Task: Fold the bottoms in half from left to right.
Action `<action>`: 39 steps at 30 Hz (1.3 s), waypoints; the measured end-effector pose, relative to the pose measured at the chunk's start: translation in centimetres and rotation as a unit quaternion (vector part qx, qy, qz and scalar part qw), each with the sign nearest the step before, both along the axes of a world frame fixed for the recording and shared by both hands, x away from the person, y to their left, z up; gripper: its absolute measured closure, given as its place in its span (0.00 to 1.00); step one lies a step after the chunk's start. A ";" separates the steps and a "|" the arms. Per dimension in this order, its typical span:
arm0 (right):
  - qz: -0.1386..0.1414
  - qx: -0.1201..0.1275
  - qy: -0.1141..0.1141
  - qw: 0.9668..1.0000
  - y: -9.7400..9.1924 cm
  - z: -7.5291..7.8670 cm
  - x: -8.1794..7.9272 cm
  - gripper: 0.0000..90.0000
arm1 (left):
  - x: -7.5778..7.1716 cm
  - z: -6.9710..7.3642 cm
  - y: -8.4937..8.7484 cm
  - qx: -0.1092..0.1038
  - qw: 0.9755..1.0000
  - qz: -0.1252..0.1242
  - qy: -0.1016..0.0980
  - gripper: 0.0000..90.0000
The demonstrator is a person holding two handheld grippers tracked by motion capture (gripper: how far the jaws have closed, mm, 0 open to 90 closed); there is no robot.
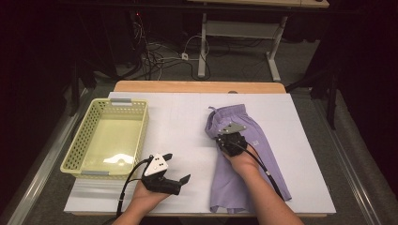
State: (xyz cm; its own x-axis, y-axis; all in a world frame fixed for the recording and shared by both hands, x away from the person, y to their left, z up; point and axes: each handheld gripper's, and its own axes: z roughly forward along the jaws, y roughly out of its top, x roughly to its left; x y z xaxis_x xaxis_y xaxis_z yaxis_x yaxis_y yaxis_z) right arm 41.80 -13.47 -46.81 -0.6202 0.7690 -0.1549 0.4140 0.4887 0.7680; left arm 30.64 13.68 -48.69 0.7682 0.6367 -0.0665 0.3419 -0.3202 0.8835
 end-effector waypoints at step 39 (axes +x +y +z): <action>-0.150 0.059 -0.026 0.987 -10.2 3.4 7.9 0.97 | -0.3 0.0 -0.1 0.003 1.000 0.004 -0.016 0.00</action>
